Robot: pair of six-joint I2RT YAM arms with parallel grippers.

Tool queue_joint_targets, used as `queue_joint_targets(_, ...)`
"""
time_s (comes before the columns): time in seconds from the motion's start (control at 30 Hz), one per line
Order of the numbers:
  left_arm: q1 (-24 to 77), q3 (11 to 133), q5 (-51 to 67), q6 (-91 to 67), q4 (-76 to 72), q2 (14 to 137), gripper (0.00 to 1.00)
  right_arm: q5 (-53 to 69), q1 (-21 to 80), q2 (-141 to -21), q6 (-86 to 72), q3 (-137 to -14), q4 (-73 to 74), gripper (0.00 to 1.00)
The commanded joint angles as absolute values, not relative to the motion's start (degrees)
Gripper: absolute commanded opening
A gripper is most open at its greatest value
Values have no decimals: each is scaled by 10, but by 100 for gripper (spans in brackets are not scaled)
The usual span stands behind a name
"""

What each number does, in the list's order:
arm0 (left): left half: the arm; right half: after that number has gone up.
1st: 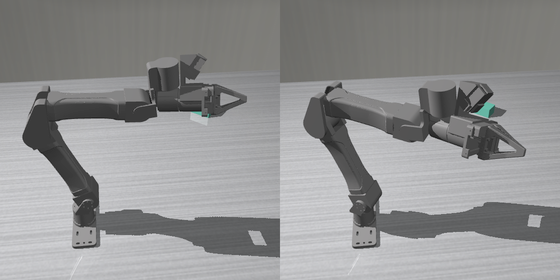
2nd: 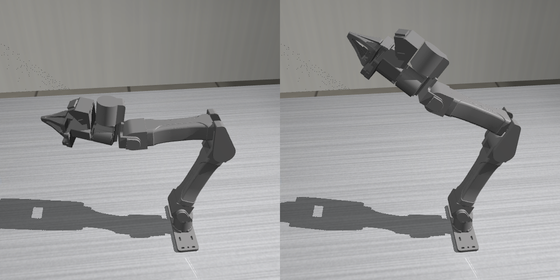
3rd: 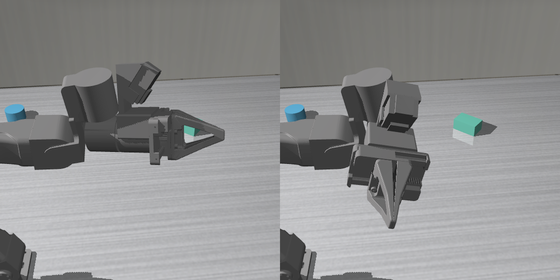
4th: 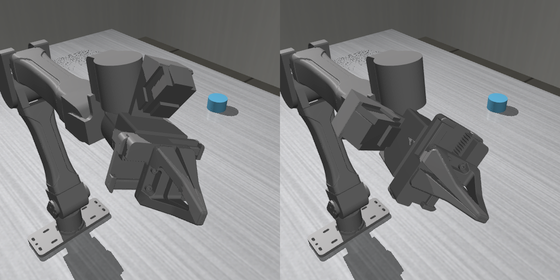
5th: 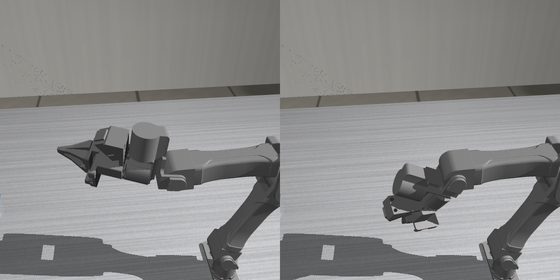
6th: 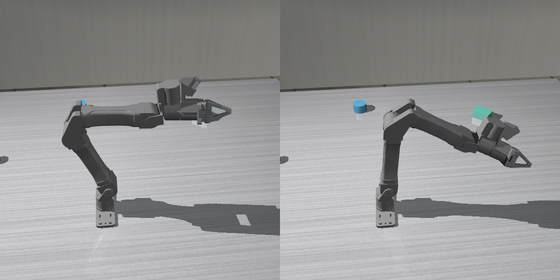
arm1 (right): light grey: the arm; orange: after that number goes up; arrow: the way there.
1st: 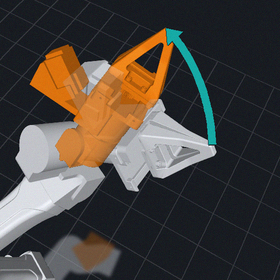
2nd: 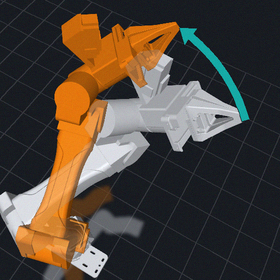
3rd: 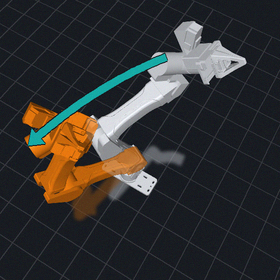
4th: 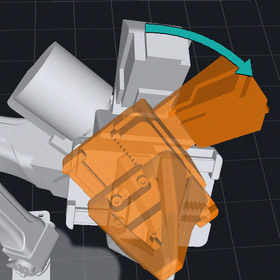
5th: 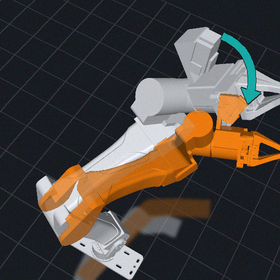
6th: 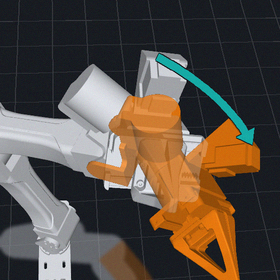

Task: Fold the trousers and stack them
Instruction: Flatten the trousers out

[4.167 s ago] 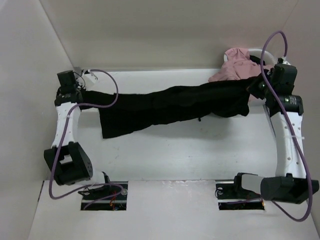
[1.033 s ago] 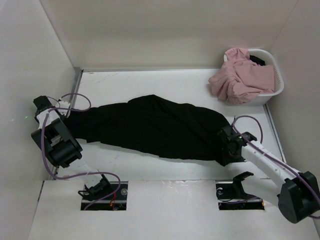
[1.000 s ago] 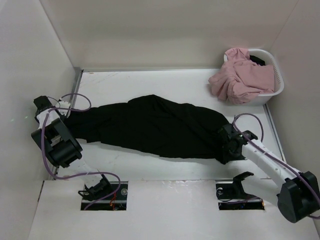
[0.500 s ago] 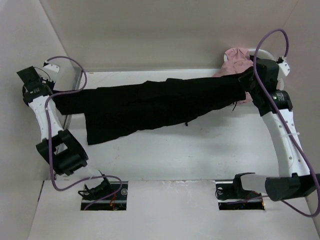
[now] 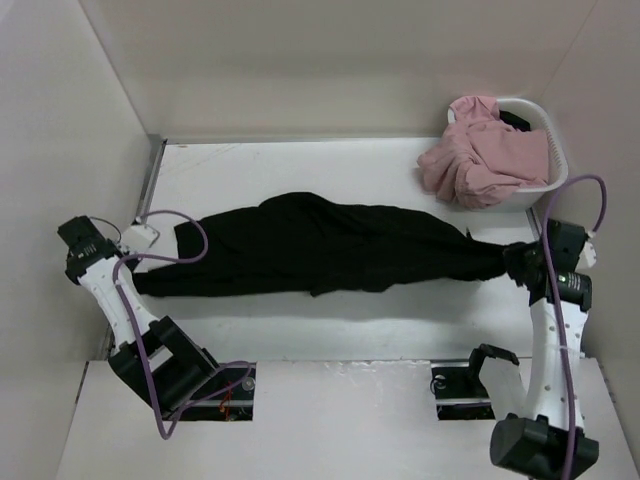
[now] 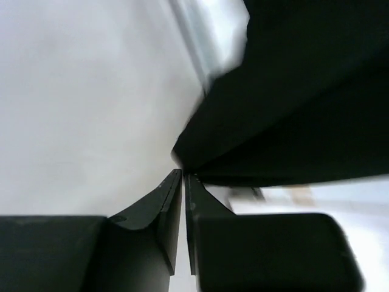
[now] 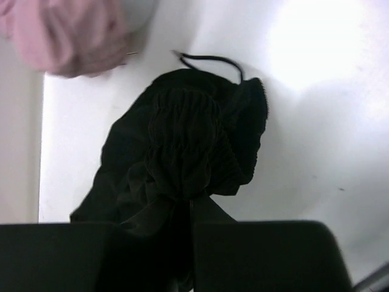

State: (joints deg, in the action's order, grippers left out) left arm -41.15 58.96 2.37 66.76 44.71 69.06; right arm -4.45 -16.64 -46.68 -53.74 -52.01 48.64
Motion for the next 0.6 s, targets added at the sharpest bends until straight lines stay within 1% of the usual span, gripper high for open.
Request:
queue_joint_targets(0.0,-430,556,-14,784,503,652,9,-32,-221,-430,-536,-498,486,17)
queue_joint_targets(0.03,-435,544,-20,794,511,650,11,-26,-232,-423,-534,-488,490,28)
queue_joint_targets(0.07,-442,536,-24,803,518,649,15,-25,-238,-415,-533,-480,494,45)
queue_joint_targets(0.13,-458,527,-23,817,526,650,28,-32,-236,-402,-533,-473,504,89)
queue_joint_targets(0.17,-467,529,-19,822,526,654,38,-35,-236,-396,-531,-474,510,100)
queue_joint_targets(0.2,-474,536,-14,824,524,660,47,-40,-236,-392,-530,-479,516,100)
queue_joint_targets(0.23,-478,547,-7,821,519,667,53,-46,-235,-389,-526,-487,521,100)
queue_joint_targets(0.3,-479,591,26,794,499,699,60,-59,-234,-389,-505,-516,526,100)
queue_joint_targets(0.37,-453,649,61,725,483,741,63,-79,-212,-404,-474,-547,520,100)
queue_joint_targets(0.47,-365,724,99,609,476,814,65,-114,-161,-452,-448,-561,504,100)
queue_joint_targets(0.57,-266,769,105,548,482,908,65,-124,-112,-524,-435,-550,449,100)
